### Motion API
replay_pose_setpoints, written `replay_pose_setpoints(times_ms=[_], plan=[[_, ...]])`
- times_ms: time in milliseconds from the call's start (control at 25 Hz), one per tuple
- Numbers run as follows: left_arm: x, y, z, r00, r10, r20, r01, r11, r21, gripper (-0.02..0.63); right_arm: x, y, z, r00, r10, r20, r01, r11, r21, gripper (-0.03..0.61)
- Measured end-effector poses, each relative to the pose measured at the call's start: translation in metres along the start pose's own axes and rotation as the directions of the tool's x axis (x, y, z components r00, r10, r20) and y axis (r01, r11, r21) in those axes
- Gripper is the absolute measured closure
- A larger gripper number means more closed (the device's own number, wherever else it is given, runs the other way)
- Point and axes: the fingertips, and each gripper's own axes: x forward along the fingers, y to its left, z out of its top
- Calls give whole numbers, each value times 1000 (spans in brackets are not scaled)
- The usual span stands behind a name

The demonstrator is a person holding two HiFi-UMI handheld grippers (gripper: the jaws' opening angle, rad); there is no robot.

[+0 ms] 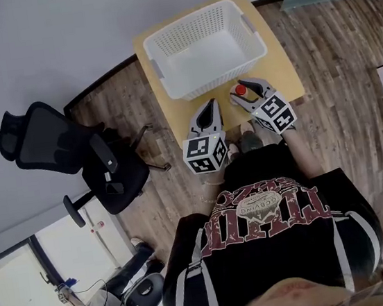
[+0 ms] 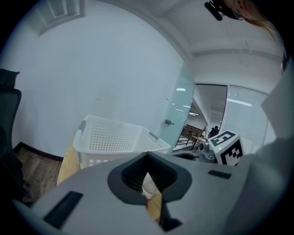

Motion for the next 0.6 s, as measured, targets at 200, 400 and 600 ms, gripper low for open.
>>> replay_pose_setpoints(times_ms=[200,400,600], plan=[[4,-3,2,1000,2,-1,-2,1000,12,566,-6,-1,8,1000,3,14,-4,1000,2,402],[4,-5,2,1000,0,0,0,1000,17,567,-12,1,17,999,4,39,-4,1000,6,402],[6,-9,5,1000,-12,2,12,999,31,566,-18,0,29,998,-5,65,5,1000,-3,402]])
